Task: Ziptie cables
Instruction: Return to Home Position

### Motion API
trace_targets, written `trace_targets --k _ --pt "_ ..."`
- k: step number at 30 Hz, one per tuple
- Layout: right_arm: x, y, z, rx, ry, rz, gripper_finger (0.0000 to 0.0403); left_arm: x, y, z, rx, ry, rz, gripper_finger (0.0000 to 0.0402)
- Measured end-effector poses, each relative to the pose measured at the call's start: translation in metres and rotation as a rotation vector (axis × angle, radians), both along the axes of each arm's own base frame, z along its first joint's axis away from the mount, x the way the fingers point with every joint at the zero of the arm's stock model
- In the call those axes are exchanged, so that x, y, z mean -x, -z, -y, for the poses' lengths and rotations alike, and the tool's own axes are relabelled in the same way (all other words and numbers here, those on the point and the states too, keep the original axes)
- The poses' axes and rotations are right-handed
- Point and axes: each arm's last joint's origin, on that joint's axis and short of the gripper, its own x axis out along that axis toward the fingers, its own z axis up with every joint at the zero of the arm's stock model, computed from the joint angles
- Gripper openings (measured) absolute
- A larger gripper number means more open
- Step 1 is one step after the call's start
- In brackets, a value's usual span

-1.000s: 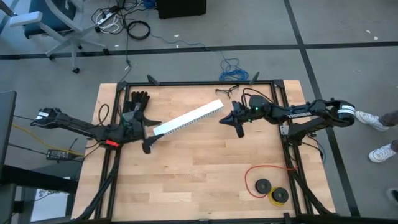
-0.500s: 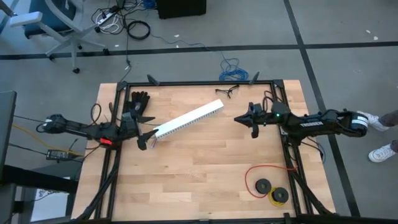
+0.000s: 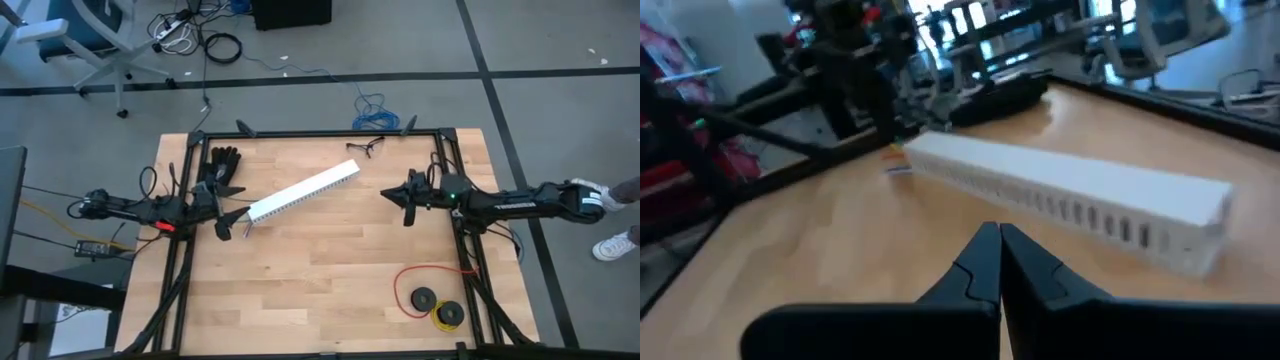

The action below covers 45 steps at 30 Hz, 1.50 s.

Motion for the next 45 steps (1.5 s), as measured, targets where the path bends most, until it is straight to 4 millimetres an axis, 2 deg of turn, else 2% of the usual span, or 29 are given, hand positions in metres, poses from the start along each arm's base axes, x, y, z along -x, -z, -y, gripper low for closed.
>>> trace_targets --k 8,15,21,24,34,41,45 --pt "0.013 -0.006 -0.029 0.06 0.023 -0.007 0.0 0.0 0.0 -0.001 0.002 -0.029 -0.004 0.0298" --pt "0.034 -0.006 -0.04 0.073 0.032 -0.016 0.0 0.001 0.0 -0.001 0.009 -0.037 -0.003 0.0298" --pt "0.046 -0.016 -0.042 0.164 -0.039 0.102 0.0 0.001 -0.001 -0.001 0.003 -0.043 -0.025 0.0298" --pt "0.045 -0.015 -0.041 0.194 -0.043 0.081 0.0 0.003 -0.001 -0.002 0.03 -0.042 -0.068 0.0298" --pt "0.042 -0.01 -0.034 0.111 -0.155 0.043 0.0 0.003 -0.001 -0.001 0.042 -0.033 -0.074 0.0298" --pt "0.043 -0.011 -0.033 0.099 -0.213 0.069 0.0 0.001 -0.004 0.004 0.012 0.157 -0.051 0.0298" --pt "0.043 -0.012 -0.033 0.09 -0.216 0.072 0.0 0.001 -0.005 0.004 0.008 0.175 -0.041 0.0298"
